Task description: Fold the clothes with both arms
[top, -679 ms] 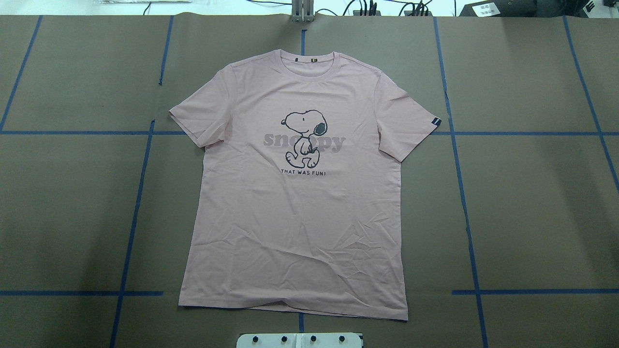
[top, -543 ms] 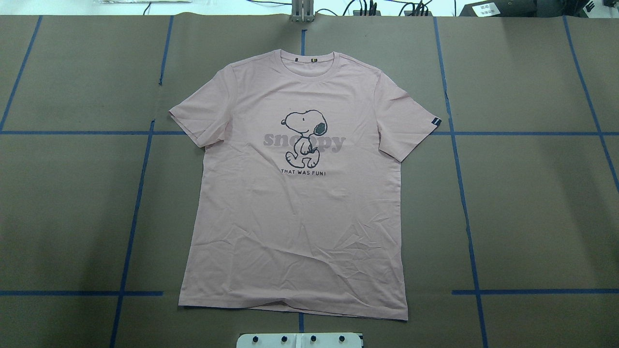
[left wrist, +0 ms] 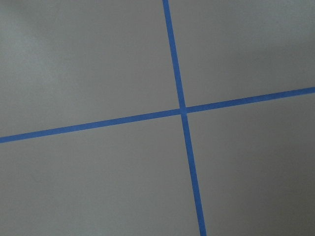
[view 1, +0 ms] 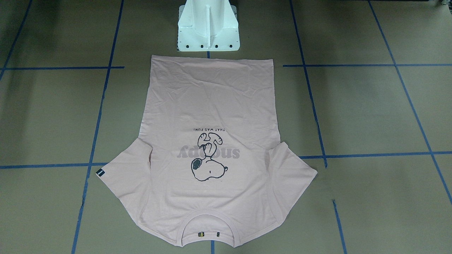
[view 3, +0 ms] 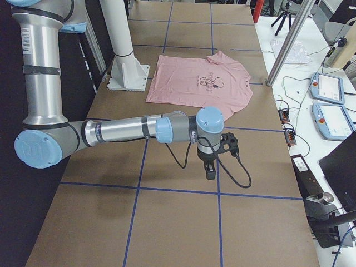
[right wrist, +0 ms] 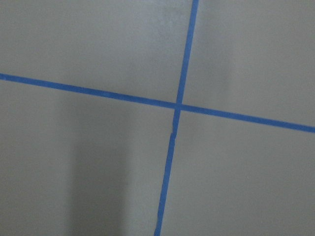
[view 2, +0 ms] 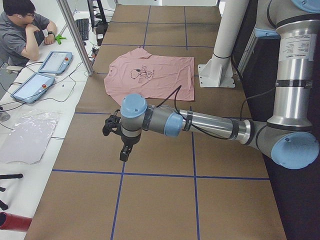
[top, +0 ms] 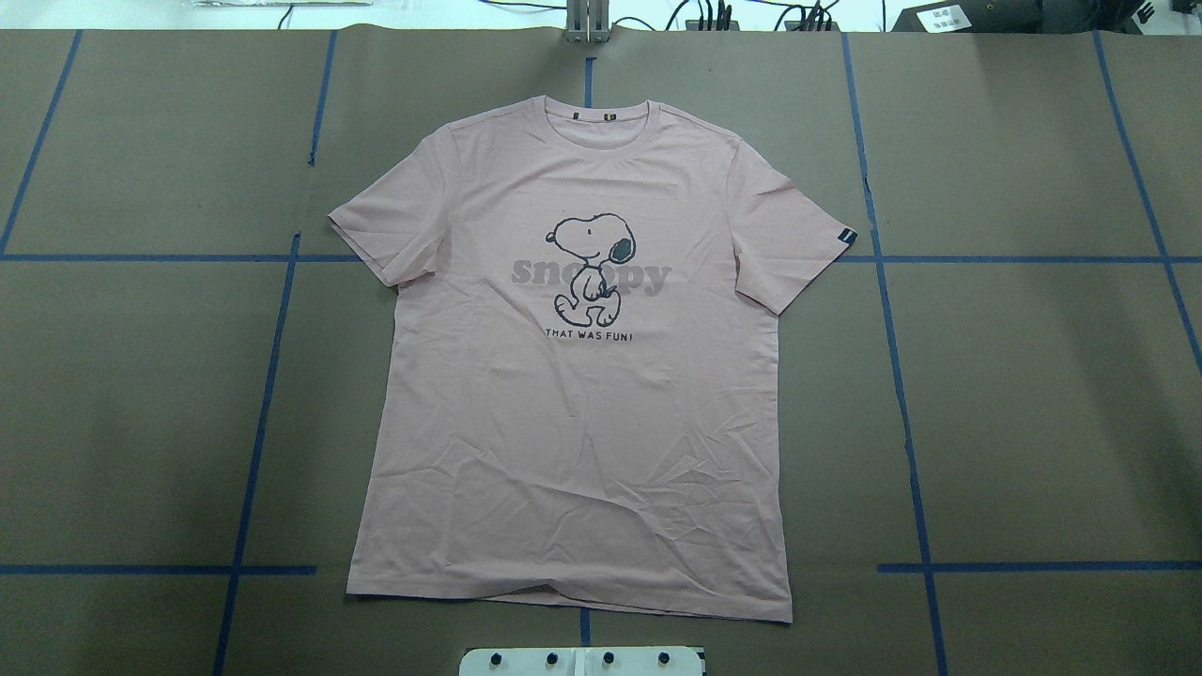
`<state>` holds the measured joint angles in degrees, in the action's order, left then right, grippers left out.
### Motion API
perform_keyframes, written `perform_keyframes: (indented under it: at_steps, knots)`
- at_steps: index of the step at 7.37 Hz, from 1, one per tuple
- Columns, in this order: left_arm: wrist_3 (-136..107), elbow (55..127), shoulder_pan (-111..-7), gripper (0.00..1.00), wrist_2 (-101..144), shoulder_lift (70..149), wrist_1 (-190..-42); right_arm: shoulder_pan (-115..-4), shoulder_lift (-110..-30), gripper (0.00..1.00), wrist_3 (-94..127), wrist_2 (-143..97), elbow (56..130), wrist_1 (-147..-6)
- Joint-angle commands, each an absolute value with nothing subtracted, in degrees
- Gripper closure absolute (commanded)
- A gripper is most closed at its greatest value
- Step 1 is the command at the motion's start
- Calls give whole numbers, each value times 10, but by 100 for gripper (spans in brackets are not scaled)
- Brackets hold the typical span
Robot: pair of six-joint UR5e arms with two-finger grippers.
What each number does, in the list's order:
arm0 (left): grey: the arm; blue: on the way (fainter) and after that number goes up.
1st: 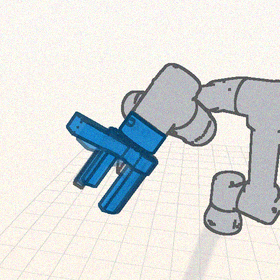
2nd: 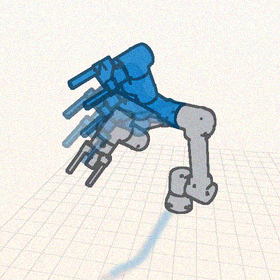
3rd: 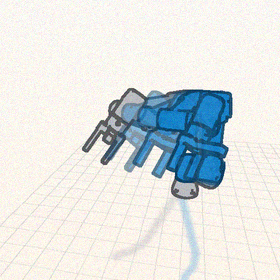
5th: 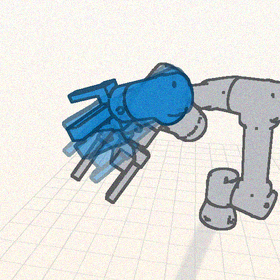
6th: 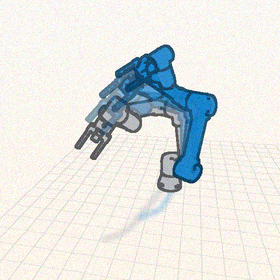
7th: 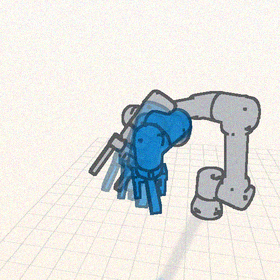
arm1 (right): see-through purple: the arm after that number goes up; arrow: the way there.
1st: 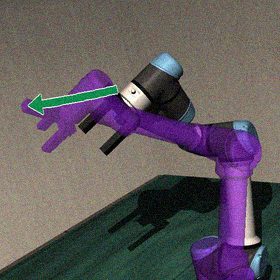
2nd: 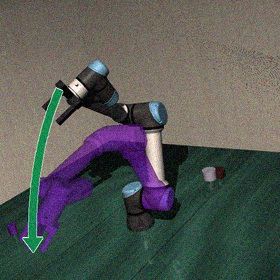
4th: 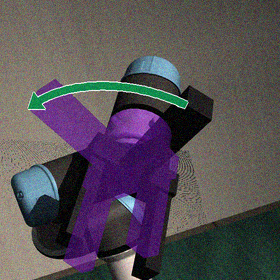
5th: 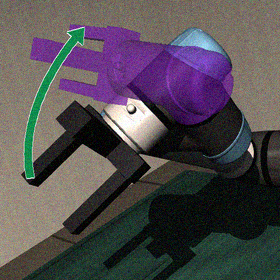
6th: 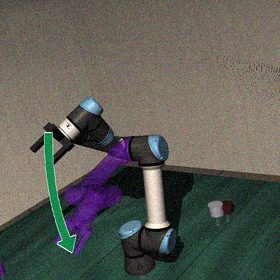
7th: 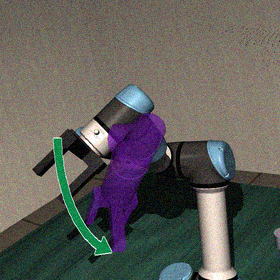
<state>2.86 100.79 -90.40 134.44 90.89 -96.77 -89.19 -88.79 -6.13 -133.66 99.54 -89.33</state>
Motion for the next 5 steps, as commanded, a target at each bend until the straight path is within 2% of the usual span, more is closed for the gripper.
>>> perform_keyframes:
  at_steps: [1, 4, 5]
  knots:
    - [26, 1009, -882, 0, 1388, 944, -1063, -836, -822, 0, -14, -1340, 923, -740]
    - [-36, 978, -812, 0, 1379, 991, -1096, -696, -647, 0, 254, -1320, 804, -706]
    - [-73, 944, -776, 0, 1376, 1025, -1095, -653, -610, 0, 323, -1290, 795, -705]
